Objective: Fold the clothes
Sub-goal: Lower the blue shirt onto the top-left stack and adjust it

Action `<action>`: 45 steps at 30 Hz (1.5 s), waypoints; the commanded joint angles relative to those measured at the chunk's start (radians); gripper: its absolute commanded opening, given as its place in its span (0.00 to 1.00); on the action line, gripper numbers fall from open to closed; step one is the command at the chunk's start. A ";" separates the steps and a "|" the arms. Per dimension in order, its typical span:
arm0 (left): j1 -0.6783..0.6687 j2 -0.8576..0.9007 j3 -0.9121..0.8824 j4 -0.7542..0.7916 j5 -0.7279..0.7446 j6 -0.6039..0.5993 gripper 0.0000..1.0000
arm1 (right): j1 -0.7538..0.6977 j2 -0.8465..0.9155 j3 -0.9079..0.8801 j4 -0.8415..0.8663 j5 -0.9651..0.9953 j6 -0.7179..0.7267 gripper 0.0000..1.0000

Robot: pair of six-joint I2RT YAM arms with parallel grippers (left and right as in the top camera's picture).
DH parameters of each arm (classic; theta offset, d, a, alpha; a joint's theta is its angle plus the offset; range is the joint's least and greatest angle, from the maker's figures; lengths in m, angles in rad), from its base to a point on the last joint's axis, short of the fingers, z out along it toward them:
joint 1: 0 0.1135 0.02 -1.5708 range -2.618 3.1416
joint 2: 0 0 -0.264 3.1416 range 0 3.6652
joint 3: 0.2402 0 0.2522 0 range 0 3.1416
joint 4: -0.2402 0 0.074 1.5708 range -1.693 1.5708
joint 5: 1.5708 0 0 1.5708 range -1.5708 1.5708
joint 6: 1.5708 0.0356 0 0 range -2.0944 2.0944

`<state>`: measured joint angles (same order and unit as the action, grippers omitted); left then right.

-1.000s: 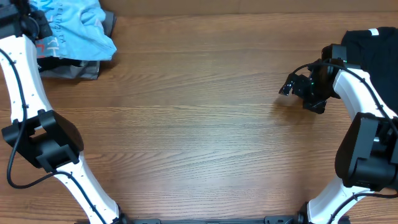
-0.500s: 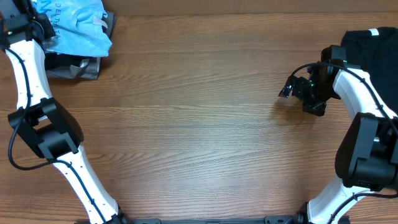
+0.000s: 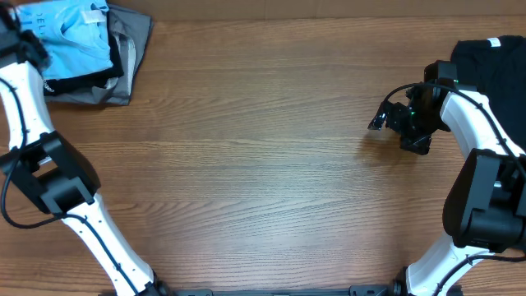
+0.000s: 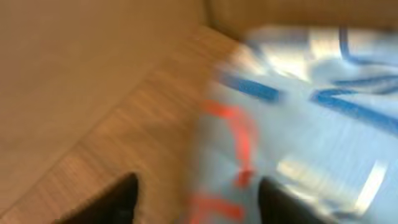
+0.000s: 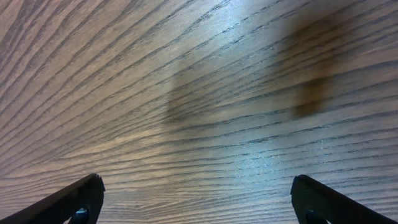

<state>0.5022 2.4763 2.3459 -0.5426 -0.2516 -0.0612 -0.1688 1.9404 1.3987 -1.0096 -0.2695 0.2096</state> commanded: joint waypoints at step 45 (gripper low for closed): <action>-0.244 0.112 0.066 0.132 0.225 -0.087 0.66 | 0.000 -0.012 -0.005 -0.003 -0.002 0.031 1.00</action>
<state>0.3031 2.6080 2.3947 -0.4034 -0.0502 -0.1295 -0.1688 1.9404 1.3987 -1.0145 -0.2726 0.2352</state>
